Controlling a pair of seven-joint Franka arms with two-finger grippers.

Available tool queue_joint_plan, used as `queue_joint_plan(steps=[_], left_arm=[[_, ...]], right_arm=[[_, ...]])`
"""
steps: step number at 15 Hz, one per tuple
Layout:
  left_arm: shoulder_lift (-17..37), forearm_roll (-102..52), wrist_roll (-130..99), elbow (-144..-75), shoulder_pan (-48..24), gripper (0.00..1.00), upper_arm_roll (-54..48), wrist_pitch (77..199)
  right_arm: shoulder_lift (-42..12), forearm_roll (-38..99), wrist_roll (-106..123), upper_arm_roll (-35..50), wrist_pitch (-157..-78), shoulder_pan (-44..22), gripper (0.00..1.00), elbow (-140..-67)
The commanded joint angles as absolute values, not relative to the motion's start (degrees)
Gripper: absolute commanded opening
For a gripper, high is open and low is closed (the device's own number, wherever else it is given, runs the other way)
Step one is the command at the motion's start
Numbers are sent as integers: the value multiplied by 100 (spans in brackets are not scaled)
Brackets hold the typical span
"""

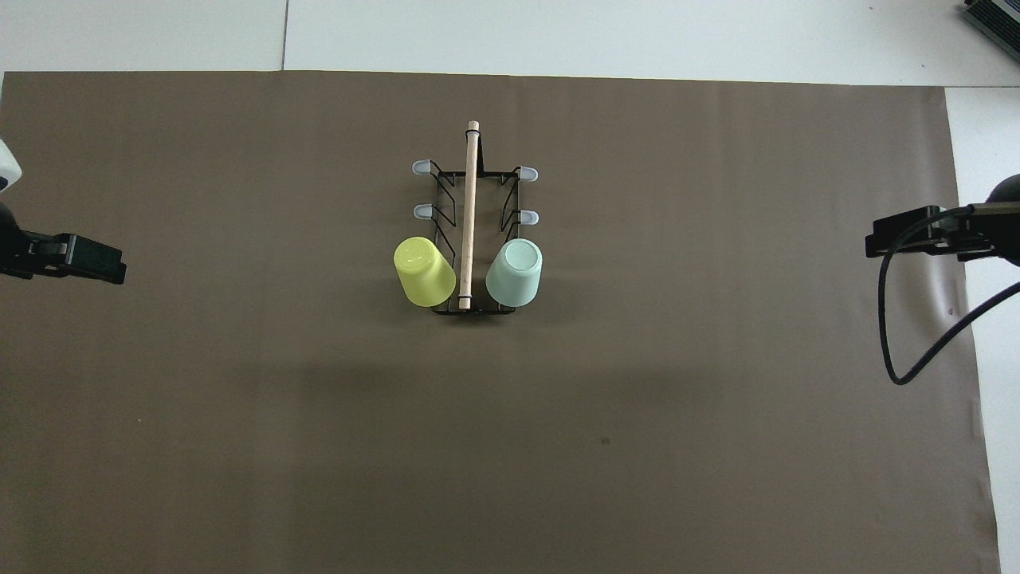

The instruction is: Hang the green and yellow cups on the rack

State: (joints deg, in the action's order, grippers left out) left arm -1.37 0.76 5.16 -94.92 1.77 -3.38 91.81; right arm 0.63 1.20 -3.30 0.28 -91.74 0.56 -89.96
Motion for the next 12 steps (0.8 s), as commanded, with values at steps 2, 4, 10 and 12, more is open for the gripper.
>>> queue_joint_plan(steps=[2, 4, 10, 12], left_arm=[[-281, 26, 475, -9650, 158, 100, -325, 9237], [-281, 26, 475, -9650, 158, 100, -325, 9237], [-281, 26, 483, -9659, 193, 100, -325, 9290], [-281, 26, 483, -9668, 202, 100, -325, 9290]], right_arm=[[79, 255, -98, -167, -9140, 79, 100, -9035], [79, 133, 253, -316, -9141, 70, 100, -9026], [167, 52, 837, -360, -9405, 79, 100, -9264], [167, 62, 563, -360, -9343, 44, 100, -9264]])
